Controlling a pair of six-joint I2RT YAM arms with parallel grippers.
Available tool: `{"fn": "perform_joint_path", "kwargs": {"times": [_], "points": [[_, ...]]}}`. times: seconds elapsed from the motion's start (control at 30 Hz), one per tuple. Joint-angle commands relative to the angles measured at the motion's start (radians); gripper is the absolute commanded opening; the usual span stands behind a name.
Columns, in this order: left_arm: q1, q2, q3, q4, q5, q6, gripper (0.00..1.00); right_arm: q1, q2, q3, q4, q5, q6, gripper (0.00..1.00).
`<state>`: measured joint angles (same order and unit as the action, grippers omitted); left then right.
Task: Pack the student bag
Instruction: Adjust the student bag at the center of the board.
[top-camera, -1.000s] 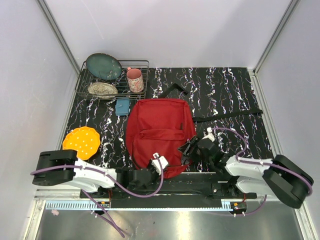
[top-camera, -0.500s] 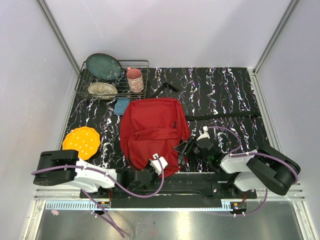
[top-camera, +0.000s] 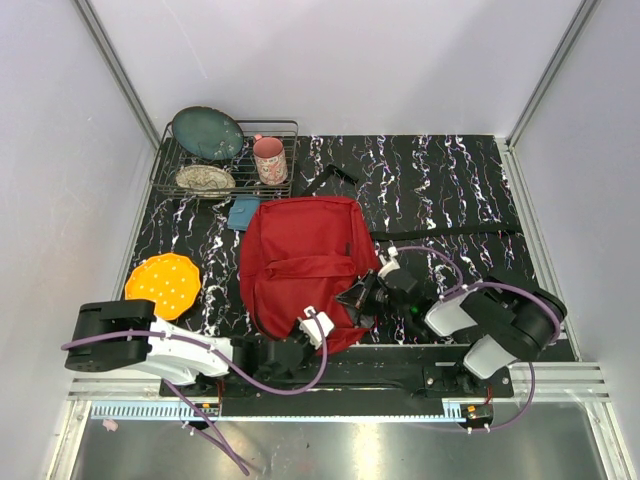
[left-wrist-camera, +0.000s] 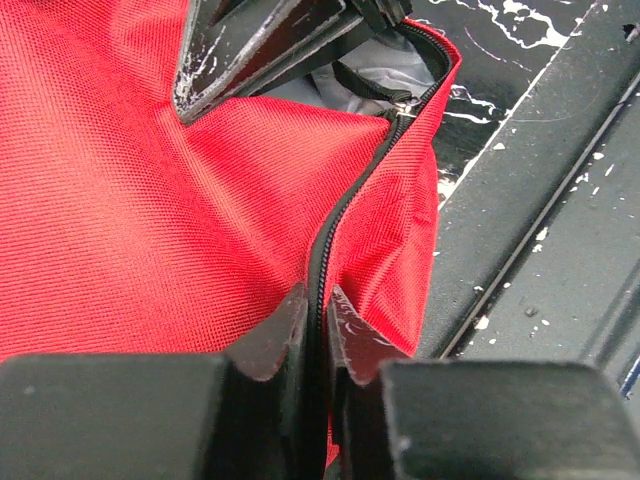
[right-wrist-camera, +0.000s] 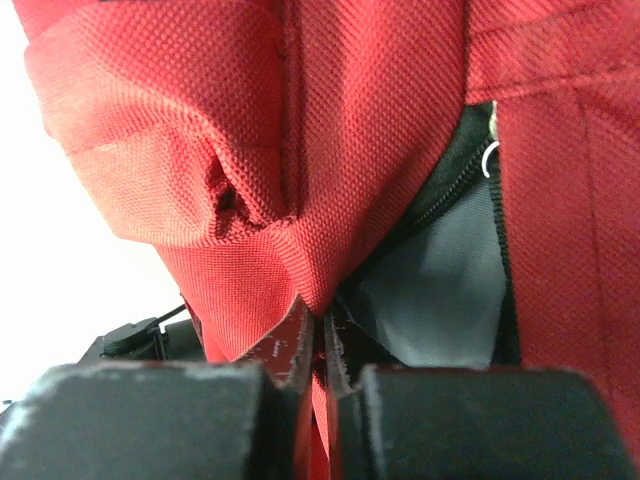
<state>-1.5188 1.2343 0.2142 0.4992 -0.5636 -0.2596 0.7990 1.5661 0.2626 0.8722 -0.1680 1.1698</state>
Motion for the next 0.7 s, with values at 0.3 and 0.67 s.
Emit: {"fn": "perform_joint_path", "kwargs": {"times": [0.3,0.67], "points": [[-0.006,-0.118,0.03,-0.065,-0.14,0.017,0.58,0.023,-0.632,0.237,-0.952,0.375,-0.261,0.0],[-0.004,0.011,0.093,-0.071,-0.186,0.005,0.49,0.094,-0.586,0.526,-1.541,0.639,-0.269,0.27]]}}
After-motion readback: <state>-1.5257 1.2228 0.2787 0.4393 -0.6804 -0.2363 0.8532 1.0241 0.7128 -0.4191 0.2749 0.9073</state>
